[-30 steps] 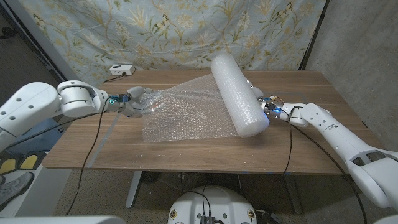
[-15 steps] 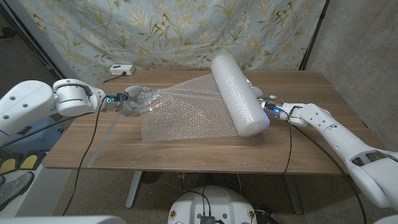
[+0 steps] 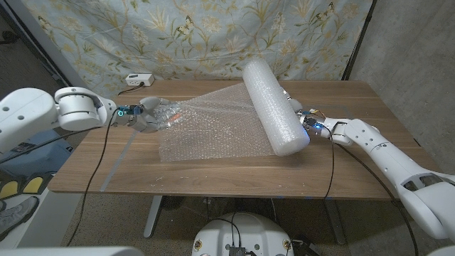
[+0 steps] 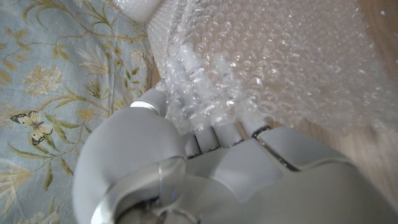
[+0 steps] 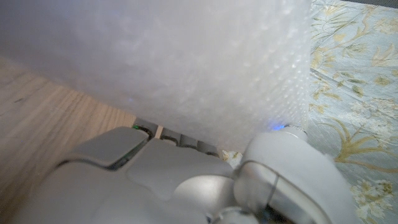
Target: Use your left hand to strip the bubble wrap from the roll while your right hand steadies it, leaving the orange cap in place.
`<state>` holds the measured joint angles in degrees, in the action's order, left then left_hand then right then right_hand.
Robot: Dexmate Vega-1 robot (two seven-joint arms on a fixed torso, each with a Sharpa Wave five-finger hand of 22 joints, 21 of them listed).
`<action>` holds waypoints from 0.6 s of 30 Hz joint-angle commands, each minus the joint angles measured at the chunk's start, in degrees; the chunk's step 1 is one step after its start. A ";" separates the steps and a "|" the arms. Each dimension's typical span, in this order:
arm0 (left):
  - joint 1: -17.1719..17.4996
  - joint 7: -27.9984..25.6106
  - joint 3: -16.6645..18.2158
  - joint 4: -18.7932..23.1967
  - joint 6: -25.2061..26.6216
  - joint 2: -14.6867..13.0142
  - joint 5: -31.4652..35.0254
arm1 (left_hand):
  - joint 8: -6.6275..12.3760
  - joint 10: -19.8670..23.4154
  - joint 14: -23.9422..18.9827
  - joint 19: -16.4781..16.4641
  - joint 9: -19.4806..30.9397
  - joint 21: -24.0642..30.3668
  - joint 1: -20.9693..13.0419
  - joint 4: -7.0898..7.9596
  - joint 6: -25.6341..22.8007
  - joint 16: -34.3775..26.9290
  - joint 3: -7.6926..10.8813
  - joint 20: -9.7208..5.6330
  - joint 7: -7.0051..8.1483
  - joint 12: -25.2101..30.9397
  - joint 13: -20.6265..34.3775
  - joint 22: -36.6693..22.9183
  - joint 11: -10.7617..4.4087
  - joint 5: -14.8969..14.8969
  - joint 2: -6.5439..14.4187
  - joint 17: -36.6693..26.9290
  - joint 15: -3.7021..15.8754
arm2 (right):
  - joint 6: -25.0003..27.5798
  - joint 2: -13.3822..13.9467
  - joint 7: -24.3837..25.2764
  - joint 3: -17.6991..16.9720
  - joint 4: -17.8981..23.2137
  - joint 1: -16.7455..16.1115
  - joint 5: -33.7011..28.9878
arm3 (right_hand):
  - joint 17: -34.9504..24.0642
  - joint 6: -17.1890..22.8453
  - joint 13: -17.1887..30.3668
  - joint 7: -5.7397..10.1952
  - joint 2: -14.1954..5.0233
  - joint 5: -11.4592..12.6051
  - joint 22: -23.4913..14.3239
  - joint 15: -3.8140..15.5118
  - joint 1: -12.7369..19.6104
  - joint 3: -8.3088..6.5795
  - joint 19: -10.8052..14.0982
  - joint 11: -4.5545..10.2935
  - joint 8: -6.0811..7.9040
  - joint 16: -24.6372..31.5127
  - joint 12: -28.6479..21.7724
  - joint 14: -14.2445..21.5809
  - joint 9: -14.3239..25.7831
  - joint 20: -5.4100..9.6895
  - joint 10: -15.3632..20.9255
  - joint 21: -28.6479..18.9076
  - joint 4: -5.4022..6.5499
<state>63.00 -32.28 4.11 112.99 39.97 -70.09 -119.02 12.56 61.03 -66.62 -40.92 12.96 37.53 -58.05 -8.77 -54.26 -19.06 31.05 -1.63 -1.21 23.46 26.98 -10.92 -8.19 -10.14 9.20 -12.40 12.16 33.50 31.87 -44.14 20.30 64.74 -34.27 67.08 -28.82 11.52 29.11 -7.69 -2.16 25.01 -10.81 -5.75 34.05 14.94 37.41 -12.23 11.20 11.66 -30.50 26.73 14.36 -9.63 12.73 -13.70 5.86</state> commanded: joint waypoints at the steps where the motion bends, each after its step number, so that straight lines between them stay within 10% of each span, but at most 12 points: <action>1: 2.06 -0.85 3.20 0.49 0.87 -0.88 0.23 | -0.27 1.25 0.26 0.36 0.13 0.46 -0.66 0.13 -1.36 0.11 0.03 -0.19 -1.86 -0.19 0.15 -0.18 -1.26 0.01 0.31 -0.26 -0.07 | -0.65 0.22 -0.51 -0.19 -0.22 -0.13 -0.03 | -0.13 -0.14 0.06 -1.50 0.06 0.43 -0.06 -0.19 -0.43 0.44 0.09 -0.18 0.29 0.38 0.08 -0.31 0.12 -0.18 -0.23 0.13 0.07; 18: 3.82 -3.68 6.44 1.52 2.76 -1.00 -0.02 | -0.32 1.33 0.29 0.46 0.19 0.84 -0.62 0.16 -1.29 0.17 0.01 -0.17 -1.68 -0.31 0.35 -0.15 -1.29 0.03 0.24 -0.32 -0.04 | -1.31 0.78 -0.53 -0.83 0.85 -1.33 0.46 | -0.06 -0.28 0.09 -1.45 -0.06 0.78 -0.07 -0.33 -0.65 0.90 -0.06 -0.19 0.34 0.47 0.46 -0.69 -0.17 -0.44 -0.27 0.30 0.33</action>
<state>65.85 -34.01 8.02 113.74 41.60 -70.53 -118.43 12.19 61.03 -66.64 -40.40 12.95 37.95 -58.05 -8.77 -54.25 -19.07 31.05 -1.74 -1.23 23.46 26.99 -10.92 -8.19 -10.14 9.20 -12.67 12.15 32.82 32.36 -44.50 19.80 65.02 -34.97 67.12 -28.83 11.44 29.11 -7.78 -2.16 25.45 -10.81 -6.04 34.06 15.34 37.41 -12.23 11.20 11.89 -30.07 26.43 14.09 -9.62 12.73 -13.70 6.26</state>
